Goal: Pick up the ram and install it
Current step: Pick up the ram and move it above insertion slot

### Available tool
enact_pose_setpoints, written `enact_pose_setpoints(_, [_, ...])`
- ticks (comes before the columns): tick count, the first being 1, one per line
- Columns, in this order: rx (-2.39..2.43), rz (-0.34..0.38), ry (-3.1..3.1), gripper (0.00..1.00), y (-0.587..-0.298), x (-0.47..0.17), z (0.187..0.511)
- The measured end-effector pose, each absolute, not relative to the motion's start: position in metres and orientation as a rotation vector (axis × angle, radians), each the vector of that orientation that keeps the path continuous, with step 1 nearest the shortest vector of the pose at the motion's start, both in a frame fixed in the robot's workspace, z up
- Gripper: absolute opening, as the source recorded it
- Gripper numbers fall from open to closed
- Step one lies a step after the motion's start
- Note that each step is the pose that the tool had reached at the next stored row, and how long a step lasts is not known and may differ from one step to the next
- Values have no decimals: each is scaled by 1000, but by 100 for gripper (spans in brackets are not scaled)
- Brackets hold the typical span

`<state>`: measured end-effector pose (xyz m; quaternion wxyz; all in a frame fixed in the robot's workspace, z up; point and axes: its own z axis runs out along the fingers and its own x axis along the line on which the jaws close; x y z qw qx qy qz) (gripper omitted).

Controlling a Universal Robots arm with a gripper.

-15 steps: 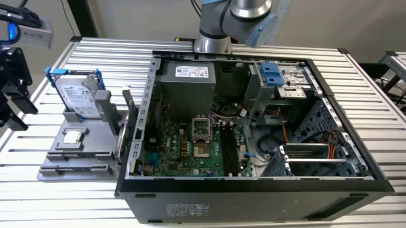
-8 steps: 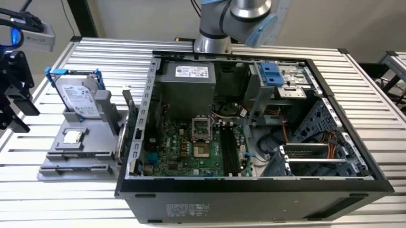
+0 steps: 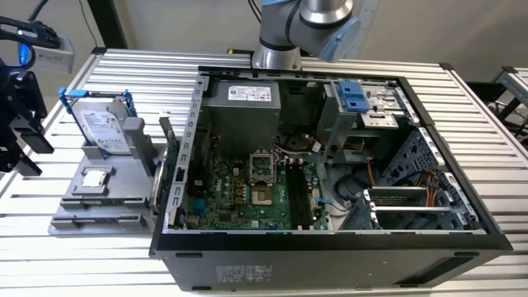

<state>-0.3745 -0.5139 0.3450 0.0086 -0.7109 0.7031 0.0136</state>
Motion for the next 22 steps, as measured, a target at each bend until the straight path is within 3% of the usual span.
enact_pose_setpoints(22, [-2220, 40, 2196, 100, -514, -374, 332])
